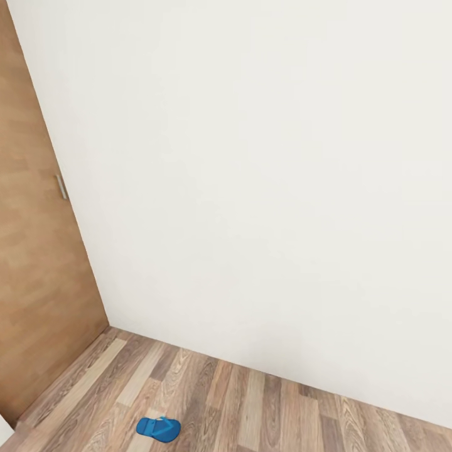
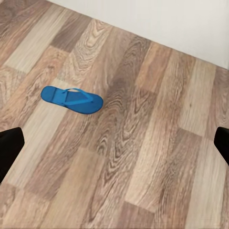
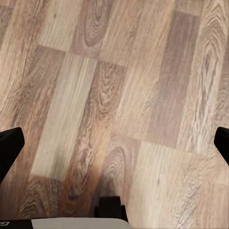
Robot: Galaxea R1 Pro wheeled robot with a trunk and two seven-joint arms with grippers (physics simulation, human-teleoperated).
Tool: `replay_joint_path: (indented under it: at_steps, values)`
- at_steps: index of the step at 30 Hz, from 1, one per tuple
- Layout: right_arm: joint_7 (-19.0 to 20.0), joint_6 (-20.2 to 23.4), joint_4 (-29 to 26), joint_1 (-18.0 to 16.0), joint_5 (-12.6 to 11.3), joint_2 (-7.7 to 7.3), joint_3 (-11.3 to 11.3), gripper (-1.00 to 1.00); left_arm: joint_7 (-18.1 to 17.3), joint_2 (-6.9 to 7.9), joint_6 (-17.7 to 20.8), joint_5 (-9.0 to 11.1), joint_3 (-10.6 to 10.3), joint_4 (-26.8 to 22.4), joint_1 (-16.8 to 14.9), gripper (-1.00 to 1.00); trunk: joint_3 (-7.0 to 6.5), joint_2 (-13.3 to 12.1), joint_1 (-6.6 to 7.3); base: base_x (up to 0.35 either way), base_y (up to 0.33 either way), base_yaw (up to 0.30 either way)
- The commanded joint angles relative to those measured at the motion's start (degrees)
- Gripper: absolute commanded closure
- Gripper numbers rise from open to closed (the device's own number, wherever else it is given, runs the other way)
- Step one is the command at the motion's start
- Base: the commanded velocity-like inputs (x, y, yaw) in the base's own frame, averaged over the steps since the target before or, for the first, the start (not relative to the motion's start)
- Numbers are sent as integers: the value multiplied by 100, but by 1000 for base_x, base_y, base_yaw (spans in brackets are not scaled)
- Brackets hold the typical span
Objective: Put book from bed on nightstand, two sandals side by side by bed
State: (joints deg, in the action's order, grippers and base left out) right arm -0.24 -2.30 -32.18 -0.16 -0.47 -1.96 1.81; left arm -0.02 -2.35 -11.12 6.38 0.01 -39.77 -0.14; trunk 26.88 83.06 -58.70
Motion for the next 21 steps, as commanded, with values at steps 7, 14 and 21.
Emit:
replay_joint_path:
  at_steps: [7,14,21]
  values:
    - [-2,-16,1,-2,-5,2,4,-100,2,1,-13,41,-1,-2,2,-100,5,2,-3,293,0,0]
    - [-2,-16,1,-2,-6,2,4,-100,1,-1,-13,39,-1,-4,2,-100,5,2,-3,83,0,0]
    - [-2,-16,1,-2,-6,-3,5,-100,0,-2,-13,39,-1,-4,4,-100,5,2,-3,17,0,3]
